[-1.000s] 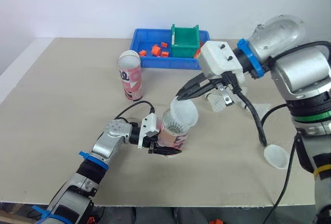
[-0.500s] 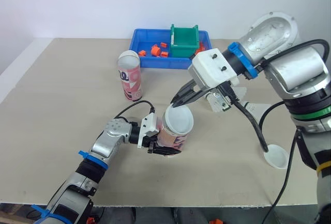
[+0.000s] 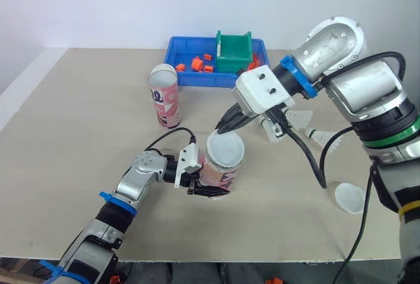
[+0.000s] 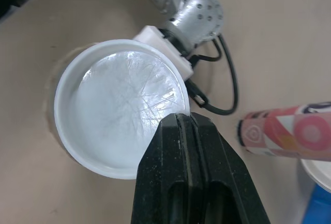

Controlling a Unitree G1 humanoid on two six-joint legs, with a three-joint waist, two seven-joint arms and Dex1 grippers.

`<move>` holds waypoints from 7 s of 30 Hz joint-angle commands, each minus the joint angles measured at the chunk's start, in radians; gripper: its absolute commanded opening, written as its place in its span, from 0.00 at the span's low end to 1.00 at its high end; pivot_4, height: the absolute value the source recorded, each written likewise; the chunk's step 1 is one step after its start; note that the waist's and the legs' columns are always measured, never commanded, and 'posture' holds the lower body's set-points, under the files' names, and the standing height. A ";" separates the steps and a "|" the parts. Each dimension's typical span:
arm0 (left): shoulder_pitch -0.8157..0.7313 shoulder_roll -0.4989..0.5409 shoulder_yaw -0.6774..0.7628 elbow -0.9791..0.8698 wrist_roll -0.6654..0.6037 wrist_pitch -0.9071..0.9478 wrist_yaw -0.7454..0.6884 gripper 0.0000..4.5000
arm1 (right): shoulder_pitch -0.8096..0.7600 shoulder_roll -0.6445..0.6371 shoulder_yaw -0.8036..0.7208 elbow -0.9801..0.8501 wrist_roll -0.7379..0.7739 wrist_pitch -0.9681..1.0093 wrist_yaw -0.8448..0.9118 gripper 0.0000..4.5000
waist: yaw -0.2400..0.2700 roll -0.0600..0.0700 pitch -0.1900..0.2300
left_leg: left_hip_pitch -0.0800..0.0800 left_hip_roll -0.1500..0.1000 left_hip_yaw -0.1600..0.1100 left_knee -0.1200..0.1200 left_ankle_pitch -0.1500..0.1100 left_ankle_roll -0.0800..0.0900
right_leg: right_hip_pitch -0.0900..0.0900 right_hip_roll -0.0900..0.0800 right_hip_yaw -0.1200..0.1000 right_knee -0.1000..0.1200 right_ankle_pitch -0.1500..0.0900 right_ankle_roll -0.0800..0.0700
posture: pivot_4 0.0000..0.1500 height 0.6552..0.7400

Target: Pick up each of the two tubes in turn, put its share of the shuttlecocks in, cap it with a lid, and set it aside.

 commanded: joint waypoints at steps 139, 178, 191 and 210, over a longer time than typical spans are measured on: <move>0.008 0.166 0.126 0.013 -0.034 -0.019 -0.091 0.99 | 1.020 -0.083 -0.681 -0.448 0.197 0.414 -0.427 1.00 | 0.013 -0.006 -0.012 | -0.002 0.002 -0.003 -0.001 -0.022 0.007 | -0.009 -0.015 -0.022 -0.016 0.006 0.005 | 1.00 0.89; 0.389 0.529 0.560 -0.641 -0.433 0.430 0.085 0.99 | 0.844 0.340 -0.341 -0.142 -0.029 0.130 -0.521 1.00 | 0.012 -0.008 0.003 | -0.001 0.008 -0.003 0.001 -0.021 0.005 | -0.009 -0.010 -0.023 -0.015 0.010 0.000 | 1.00 0.89; 0.379 0.538 0.542 -0.615 -0.408 0.406 0.077 0.99 | 0.773 0.429 -0.278 -0.042 -0.085 0.034 -0.503 1.00 | 0.009 -0.008 0.003 | 0.000 0.009 -0.003 0.001 -0.021 0.004 | -0.009 -0.009 -0.023 -0.015 0.011 0.000 | 1.00 0.89; 0.359 0.520 0.501 -0.600 -0.387 0.392 0.075 1.00 | 0.763 0.436 -0.324 -0.072 -0.032 0.087 -0.491 0.73 | 0.009 -0.008 0.003 | 0.000 0.009 -0.003 0.001 -0.020 0.004 | -0.010 -0.008 -0.023 -0.014 0.011 0.000 | 1.00 0.89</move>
